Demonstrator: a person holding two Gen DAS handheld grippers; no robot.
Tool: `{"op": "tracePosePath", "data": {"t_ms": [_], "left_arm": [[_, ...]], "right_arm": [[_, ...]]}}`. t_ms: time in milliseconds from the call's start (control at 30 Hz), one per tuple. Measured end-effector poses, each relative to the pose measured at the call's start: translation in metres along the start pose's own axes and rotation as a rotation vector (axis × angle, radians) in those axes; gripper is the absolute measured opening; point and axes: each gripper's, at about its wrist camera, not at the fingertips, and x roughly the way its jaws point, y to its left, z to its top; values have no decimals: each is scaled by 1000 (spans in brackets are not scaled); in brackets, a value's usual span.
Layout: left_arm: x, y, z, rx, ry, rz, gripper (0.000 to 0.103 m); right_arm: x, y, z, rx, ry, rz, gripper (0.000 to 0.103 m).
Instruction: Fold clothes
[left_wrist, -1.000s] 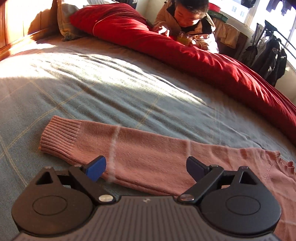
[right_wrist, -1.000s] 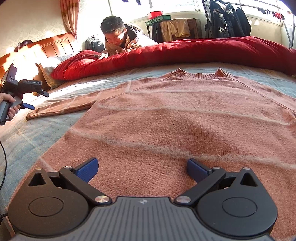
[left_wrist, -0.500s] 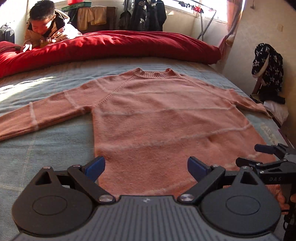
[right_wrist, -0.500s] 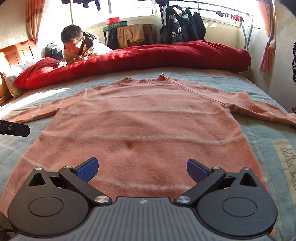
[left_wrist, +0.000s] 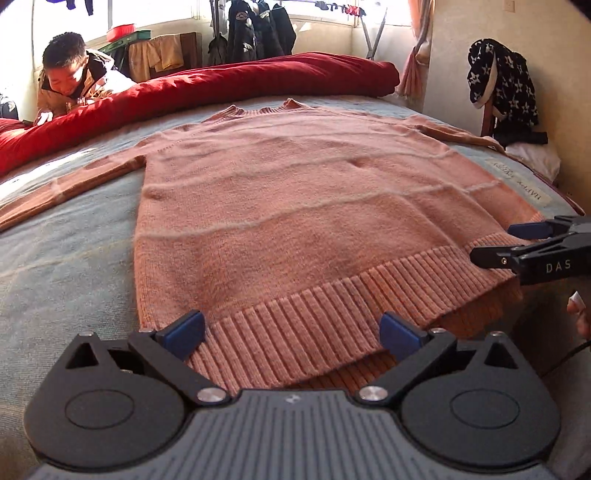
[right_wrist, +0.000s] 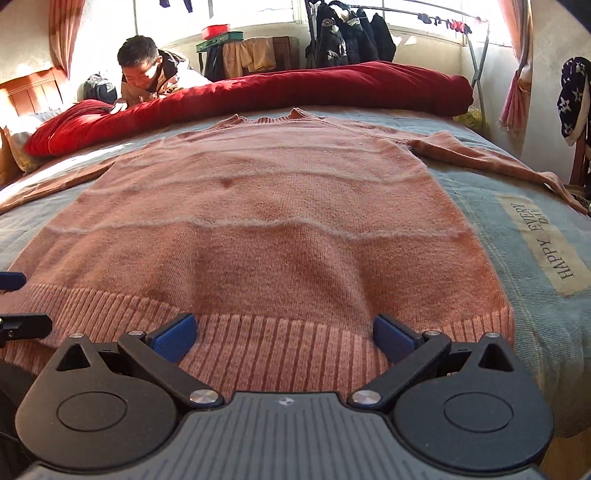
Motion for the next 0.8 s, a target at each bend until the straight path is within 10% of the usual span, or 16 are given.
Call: {"op": "tracePosePath", "data": {"t_ms": [200, 467, 567, 800], "left_arm": [[-8, -7, 24, 79, -73, 12, 101], [23, 8, 17, -68, 26, -36, 101], [21, 14, 17, -83, 30, -48, 101], [21, 12, 15, -74, 26, -37, 102]], "right_arm": [[-19, -17, 36, 108, -38, 151, 103], [39, -23, 101, 173, -37, 427, 103], [66, -35, 95, 235, 53, 383, 103], [22, -92, 33, 340, -47, 313, 103]]}}
